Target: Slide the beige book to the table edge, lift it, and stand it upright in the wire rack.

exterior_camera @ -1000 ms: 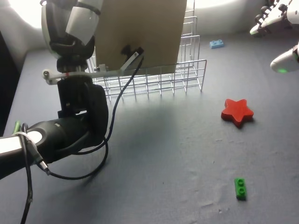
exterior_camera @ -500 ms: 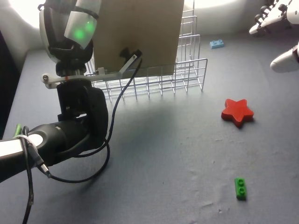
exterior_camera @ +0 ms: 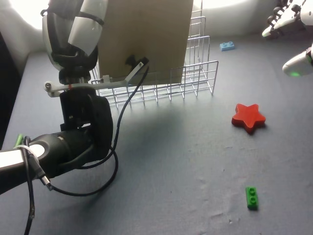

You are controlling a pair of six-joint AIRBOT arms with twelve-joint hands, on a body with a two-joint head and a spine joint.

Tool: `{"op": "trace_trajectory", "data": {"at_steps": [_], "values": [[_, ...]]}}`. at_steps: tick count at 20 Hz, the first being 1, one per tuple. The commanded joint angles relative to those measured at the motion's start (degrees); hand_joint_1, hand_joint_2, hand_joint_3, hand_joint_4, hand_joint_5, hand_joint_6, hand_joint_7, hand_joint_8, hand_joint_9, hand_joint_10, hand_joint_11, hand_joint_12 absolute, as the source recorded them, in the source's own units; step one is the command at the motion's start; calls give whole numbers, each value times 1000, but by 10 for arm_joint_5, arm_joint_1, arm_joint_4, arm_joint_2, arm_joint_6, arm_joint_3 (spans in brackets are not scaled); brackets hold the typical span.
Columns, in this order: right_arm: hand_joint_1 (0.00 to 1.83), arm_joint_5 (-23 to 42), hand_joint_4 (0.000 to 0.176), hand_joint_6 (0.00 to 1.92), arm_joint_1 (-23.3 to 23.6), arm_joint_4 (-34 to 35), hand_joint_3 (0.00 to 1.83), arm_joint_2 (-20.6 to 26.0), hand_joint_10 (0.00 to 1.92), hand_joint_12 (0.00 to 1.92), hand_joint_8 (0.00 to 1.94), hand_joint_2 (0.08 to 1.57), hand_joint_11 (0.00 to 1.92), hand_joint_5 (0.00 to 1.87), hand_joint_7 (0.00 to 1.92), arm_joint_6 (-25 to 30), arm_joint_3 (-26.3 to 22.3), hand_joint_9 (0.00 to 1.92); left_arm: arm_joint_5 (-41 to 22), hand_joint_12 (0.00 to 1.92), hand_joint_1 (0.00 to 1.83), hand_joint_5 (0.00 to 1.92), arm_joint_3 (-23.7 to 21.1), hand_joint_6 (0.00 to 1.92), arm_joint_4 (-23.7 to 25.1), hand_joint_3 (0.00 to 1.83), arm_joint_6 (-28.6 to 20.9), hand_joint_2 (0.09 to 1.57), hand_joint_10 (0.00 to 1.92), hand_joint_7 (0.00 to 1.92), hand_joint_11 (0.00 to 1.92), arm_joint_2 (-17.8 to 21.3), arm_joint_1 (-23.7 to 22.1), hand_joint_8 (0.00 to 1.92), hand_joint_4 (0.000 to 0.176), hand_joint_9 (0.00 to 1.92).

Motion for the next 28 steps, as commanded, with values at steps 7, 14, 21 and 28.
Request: {"op": "trace_trajectory", "data": {"at_steps": [7, 14, 21, 28], "values": [[70, -49, 0, 1, 4, 2, 0, 6, 3, 766, 0, 1177, 0, 287, 273, 3, 2, 259, -60, 1255, 1121, 791, 3, 1256, 19, 0, -7, 1211, 734, 679, 516, 9, 2, 785, 0, 681], [104, -47, 0, 5, 4, 2, 0, 7, 3, 718, 4, 1166, 0, 295, 276, 4, 2, 253, -64, 1004, 963, 724, 5, 46, 8, 0, -6, 1134, 70, 744, 310, 15, 8, 2, 0, 713], [76, -45, 0, 4, 3, 2, 1, 7, 5, 740, 4, 1171, 0, 298, 282, 6, 2, 262, -66, 878, 665, 541, -11, 0, 5, 0, -5, 1062, 0, 446, 59, 36, 12, 0, 0, 411], [67, -44, 0, 3, 3, 2, 0, 9, 5, 772, 4, 1173, 0, 319, 307, 11, 2, 283, -66, 571, 582, 291, -90, 1, 16, 0, 3, 970, 0, 195, 0, 107, 6, 1, 0, 194]]}}
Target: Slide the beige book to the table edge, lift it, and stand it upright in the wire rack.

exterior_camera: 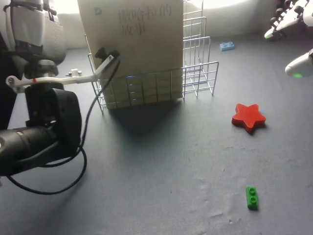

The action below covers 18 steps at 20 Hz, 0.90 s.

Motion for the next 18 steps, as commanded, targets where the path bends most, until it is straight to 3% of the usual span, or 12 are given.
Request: {"op": "trace_trajectory", "data": {"at_steps": [1, 4, 11, 12, 13, 15, 17, 18], "values": [[64, -48, 0, 2, 5, 3, 1, 5, 3, 765, 1, 1175, 0, 318, 303, 0, 2, 280, -56, 528, 578, 265, -3, 0, 26, 0, 0, 969, 0, 169, 0, 13, -6, 0, 5, 180], [64, -48, 0, 2, 4, 3, 0, 6, 3, 710, 1, 1169, 0, 303, 289, 0, 2, 256, -51, 498, 564, 245, -67, 1, 32, 0, 15, 955, 4, 178, 0, 64, -3, 3, 20, 169], [116, -48, 0, 12, 4, 3, 0, 6, 18, 903, 16, 1154, 0, 342, 344, 1, 2, 308, -12, 590, 511, 235, -212, 1, 59, 7, 71, 974, 5, 196, 0, 207, 1, 3, 28, 190], [121, -48, 0, 9, 4, 3, 0, 6, 16, 925, 11, 1153, 0, 351, 360, 1, 2, 321, -2, 591, 502, 233, -237, 0, 65, 8, 82, 977, 5, 196, 0, 232, 1, 3, 28, 190], [148, -47, 0, 11, 4, 3, 0, 6, 11, 921, 8, 1149, 0, 362, 363, 1, 2, 318, 6, 535, 525, 233, -254, 0, 70, 9, 90, 994, 2, 199, 0, 251, 2, 2, 11, 186], [169, -47, 0, 8, 4, 3, 0, 7, 9, 920, 6, 1150, 0, 374, 377, 2, 2, 326, 39, 541, 521, 239, -295, 3, 104, 9, 110, 1014, 6, 217, 0, 296, 4, 5, 0, 205], [187, -47, 0, 11, 4, 3, 0, 8, 14, 1019, 8, 1140, 0, 401, 405, 2, 2, 355, 73, 668, 528, 291, -319, 11, 149, 3, 129, 1019, 13, 273, 0, 329, 5, 11, 0, 250], [189, -46, 0, 9, 4, 3, 0, 8, 15, 1035, 6, 1142, 0, 400, 405, 2, 2, 361, 93, 721, 497, 304, -330, 10, 195, 6, 141, 1035, 14, 293, 0, 353, 10, 11, 0, 270]]}}
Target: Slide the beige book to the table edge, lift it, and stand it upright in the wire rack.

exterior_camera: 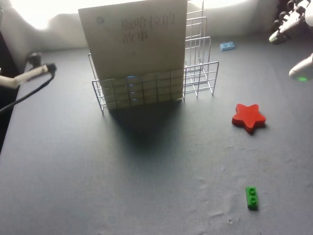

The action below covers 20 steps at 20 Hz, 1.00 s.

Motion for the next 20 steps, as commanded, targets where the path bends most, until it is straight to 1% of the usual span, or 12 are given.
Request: {"op": "trace_trajectory", "data": {"at_steps": [1, 3, 5, 7, 8, 10, 11, 12, 13, 15, 17, 20], "values": [[202, -48, 0, 12, 5, 2, 0, 6, 23, 1067, 11, 1145, 0, 421, 436, 1, 2, 394, -34, 788, 510, 336, 0, 13, 34, 6, 0, 1049, 20, 332, 0, 14, 0, 14, 0, 308], [269, -48, 0, 29, 5, 2, 1, 7, 55, 1273, 23, 1157, 0, 560, 585, 3, 2, 537, 2, 929, 513, 444, -6, 8, 118, 0, 2, 1081, 17, 449, 24, 48, 16, 7, 0, 412], [343, -48, 0, 54, 5, 2, 0, 7, 158, 1385, 37, 1155, 211, 794, 800, 4, 2, 761, 32, 1013, 525, 641, -11, 30, 176, 0, 14, 1138, 68, 624, 233, 76, 30, 25, 0, 628], [434, -48, 0, 167, 5, 2, 1, 8, 858, 1582, 123, 1171, 540, 941, 1020, 6, 2, 789, 73, 1244, 505, 939, -22, 118, 198, 1, 55, 1192, 366, 941, 477, 103, 42, 120, 0, 884], [451, -48, 0, 460, 5, 2, 1, 8, 1079, 1649, 248, 1176, 611, 875, 1035, 6, 2, 774, 84, 1351, 511, 1021, -25, 167, 198, 2, 70, 1219, 624, 1023, 497, 112, 46, 171, 0, 869], [483, -49, 0, 1207, 7, 2, 3, 8, 1524, 1862, 1149, 1212, 752, 707, 867, 7, 2, 788, 118, 1584, 546, 1028, -30, 706, 207, 3, 109, 1265, 1182, 969, 577, 135, 51, 722, 0, 789], [493, -50, 0, 1428, 8, 3, 2, 8, 1689, 1909, 1436, 1219, 873, 676, 863, 9, 2, 848, 136, 1669, 540, 949, -27, 1087, 235, 2, 108, 1279, 1357, 925, 614, 144, 49, 1011, 0, 795], [500, -50, 0, 1542, 8, 3, 3, 8, 1820, 1919, 1598, 1231, 947, 644, 852, 10, 2, 873, 146, 1740, 547, 913, -27, 1259, 256, 1, 107, 1280, 1471, 902, 628, 150, 46, 1180, 0, 793], [514, -51, 0, 1707, 9, 3, 3, 9, 1901, 1921, 1837, 1240, 1118, 654, 871, 11, 1, 995, 162, 1864, 546, 937, -28, 1420, 280, 1, 107, 1288, 1619, 916, 653, 159, 41, 1343, 0, 823], [546, -52, 0, 1912, 10, 3, 0, 11, 1920, 1921, 1937, 1231, 1333, 754, 996, 13, -1, 1184, 217, 1919, 532, 957, -36, 1540, 374, 0, 107, 1268, 1773, 959, 692, 183, 14, 1546, 0, 889], [526, -52, 0, 1921, 10, 3, 3, 11, 1921, 1921, 1941, 1245, 1712, 1154, 1312, 13, -1, 1523, 234, 1921, 515, 1006, -38, 1899, 445, 0, 86, 1246, 1915, 1079, 987, 191, 7, 1897, 0, 1065], [514, -52, 0, 1921, 11, 3, 12, 12, 1921, 1921, 1941, 1287, 1797, 1264, 1455, 14, -1, 1617, 239, 1921, 429, 1169, -40, 1921, 489, 6, 70, 1286, 1921, 1234, 1200, 196, 11, 1921, 0, 1226]]}}
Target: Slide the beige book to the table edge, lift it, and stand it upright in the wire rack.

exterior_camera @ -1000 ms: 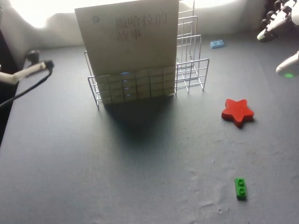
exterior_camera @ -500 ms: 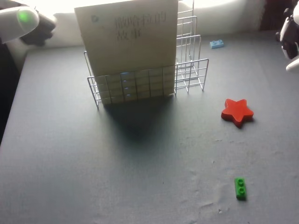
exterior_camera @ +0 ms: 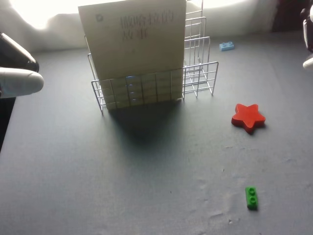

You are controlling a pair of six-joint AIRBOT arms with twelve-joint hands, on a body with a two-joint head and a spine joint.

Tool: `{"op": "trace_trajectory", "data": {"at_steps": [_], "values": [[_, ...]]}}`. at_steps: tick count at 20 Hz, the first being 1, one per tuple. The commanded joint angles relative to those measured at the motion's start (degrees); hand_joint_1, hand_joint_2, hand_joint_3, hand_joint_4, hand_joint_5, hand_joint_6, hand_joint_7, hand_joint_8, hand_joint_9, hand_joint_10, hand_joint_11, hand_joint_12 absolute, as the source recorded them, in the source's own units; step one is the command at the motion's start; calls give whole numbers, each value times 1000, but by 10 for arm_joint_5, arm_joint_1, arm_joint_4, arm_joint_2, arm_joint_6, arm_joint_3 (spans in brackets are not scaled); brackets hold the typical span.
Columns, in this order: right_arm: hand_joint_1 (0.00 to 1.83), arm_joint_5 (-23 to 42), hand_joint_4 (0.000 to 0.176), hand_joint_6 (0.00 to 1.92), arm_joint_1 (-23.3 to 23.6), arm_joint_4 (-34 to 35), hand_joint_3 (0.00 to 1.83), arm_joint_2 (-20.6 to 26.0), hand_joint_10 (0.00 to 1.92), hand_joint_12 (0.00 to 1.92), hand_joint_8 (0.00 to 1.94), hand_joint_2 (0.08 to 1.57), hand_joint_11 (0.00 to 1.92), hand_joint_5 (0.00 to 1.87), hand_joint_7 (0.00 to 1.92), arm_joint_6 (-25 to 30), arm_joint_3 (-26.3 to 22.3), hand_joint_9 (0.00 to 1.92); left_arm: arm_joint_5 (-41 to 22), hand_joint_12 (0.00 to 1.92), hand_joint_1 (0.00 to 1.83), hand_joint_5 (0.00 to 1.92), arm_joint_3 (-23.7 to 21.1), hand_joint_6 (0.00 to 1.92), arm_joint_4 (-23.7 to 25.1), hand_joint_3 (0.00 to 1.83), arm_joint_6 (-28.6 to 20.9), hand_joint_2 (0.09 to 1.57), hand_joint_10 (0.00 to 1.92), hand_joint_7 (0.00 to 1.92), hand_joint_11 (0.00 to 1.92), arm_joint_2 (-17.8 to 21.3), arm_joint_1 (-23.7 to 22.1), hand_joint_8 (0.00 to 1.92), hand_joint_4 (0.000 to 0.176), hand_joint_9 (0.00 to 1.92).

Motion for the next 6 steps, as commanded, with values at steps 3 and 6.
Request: {"op": "trace_trajectory", "data": {"at_steps": [3, 6], "values": [[506, -49, 0, 1921, 10, 2, 9, 5, 1921, 1921, 1941, 1431, 1795, 1297, 1482, 1, -2, 1626, -39, 1921, 348, 1312, 7, 1921, 6, 5, -18, 1356, 1921, 1350, 1353, 17, -2, 1921, 0, 1337], [501, -41, 0, 1921, 15, 2, 6, 7, 1921, 1921, 1941, 1444, 1775, 1283, 1472, 15, -6, 1615, -35, 1921, 363, 1324, 19, 1921, 47, 4, -43, 1363, 1921, 1365, 1362, 17, -3, 1921, 0, 1342]]}}
